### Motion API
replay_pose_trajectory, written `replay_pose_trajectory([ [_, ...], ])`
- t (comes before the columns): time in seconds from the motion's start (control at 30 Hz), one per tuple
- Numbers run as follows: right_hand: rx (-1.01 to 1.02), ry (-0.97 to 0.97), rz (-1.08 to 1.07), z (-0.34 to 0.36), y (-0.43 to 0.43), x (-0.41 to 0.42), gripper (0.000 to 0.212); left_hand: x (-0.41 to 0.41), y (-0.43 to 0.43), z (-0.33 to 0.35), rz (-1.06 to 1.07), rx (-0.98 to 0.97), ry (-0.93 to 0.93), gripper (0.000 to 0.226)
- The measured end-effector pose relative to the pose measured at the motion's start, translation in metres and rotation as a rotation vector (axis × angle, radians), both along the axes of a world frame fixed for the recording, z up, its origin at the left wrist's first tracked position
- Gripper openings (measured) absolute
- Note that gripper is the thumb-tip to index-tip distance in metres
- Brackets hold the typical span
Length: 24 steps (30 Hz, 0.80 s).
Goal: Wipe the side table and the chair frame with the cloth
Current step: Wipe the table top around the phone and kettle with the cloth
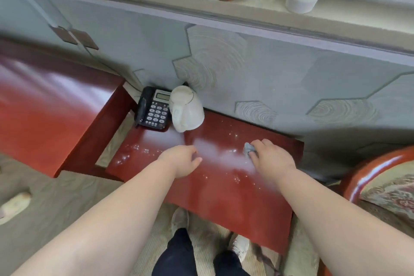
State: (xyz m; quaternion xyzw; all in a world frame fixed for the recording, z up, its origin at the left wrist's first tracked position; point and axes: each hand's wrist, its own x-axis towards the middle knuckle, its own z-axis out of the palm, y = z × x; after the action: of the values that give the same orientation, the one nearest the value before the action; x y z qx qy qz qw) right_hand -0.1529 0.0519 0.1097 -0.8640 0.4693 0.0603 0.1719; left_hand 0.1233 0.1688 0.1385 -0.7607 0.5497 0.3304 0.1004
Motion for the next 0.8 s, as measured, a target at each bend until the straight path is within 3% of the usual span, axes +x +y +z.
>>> replay_pose_trajectory([
  [0.5,0.069,-0.089,0.319,0.013,0.058,0.159,0.018,0.085,0.154,-0.007,0.364,-0.03,-0.016,0.036],
  [0.8,0.132,-0.04,0.437,-0.005,0.109,0.261,0.021,0.171,0.21,-0.02,0.471,-0.014,-0.009,0.043],
])
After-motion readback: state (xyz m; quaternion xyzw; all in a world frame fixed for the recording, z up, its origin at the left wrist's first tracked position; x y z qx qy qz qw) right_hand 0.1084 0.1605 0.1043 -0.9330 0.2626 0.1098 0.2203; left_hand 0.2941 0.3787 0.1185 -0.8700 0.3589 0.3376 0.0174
